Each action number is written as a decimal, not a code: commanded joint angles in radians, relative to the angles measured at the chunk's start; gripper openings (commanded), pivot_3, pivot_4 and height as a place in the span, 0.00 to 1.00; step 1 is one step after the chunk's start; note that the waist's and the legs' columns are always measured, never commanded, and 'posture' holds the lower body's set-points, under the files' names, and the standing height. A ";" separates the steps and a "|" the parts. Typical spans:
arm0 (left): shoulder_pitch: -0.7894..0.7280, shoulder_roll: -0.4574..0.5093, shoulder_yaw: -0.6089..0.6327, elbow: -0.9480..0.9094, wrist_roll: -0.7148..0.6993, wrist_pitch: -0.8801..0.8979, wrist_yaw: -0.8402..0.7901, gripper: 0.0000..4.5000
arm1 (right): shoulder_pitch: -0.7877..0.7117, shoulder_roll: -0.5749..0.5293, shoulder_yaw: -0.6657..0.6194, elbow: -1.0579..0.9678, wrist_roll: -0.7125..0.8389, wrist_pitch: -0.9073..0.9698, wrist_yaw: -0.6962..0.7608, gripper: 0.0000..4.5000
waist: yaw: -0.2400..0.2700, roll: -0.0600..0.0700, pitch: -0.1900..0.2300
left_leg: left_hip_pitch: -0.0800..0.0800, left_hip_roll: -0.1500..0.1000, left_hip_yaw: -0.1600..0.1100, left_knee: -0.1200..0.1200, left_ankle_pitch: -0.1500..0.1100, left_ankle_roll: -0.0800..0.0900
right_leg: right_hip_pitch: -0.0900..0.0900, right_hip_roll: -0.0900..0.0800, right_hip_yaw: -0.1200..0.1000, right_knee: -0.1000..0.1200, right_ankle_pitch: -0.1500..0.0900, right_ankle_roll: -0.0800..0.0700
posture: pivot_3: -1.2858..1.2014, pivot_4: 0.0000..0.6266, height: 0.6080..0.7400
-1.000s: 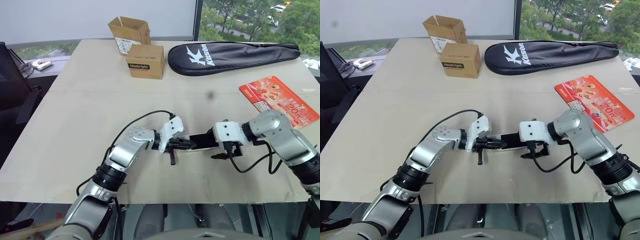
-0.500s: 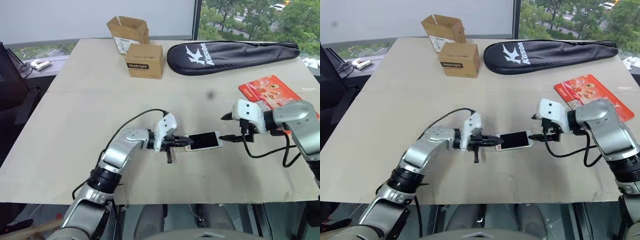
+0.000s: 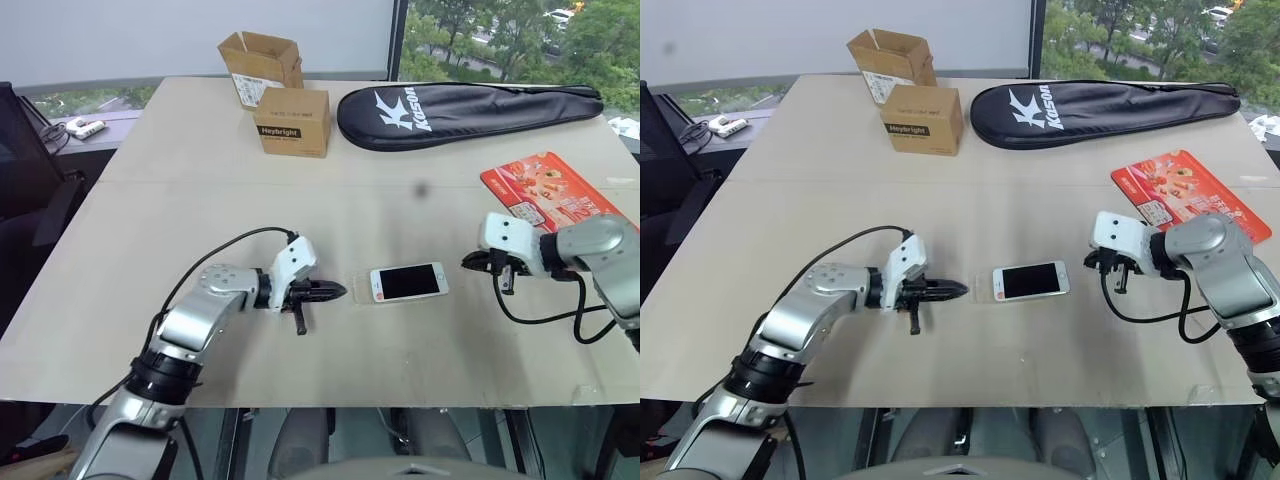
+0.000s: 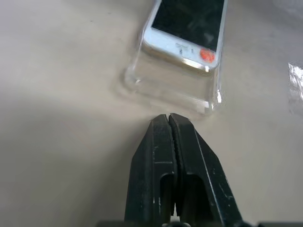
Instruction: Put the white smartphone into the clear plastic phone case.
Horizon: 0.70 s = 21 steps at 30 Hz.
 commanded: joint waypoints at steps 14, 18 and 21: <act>-0.073 -0.075 -0.066 0.055 0.045 -0.021 -0.006 0.00 | 0.012 0.017 0.063 -0.180 -0.024 0.087 -0.004 0.01 | -0.002 0.000 0.000 | 0.000 0.000 0.000 0.000 0.000 0.000 | 0.000 0.000 0.000 0.000 0.000 0.000 | 0.52 0.24 1.00; -0.068 -0.082 -0.065 0.052 0.046 -0.022 0.002 0.00 | -0.009 0.070 0.126 -0.249 -0.034 0.152 -0.016 0.01 | -0.002 0.000 0.000 | 0.000 0.000 0.000 0.000 0.000 0.000 | 0.000 0.000 0.000 0.000 0.000 0.000 | 0.52 0.24 1.00; -0.062 -0.092 -0.064 0.043 0.047 -0.019 0.008 0.00 | -0.015 0.099 0.155 -0.270 -0.047 0.179 -0.026 0.01 | -0.003 0.000 0.000 | 0.000 0.000 0.000 0.001 0.000 0.000 | 0.000 0.000 0.000 0.000 0.000 0.000 | 0.52 0.24 1.00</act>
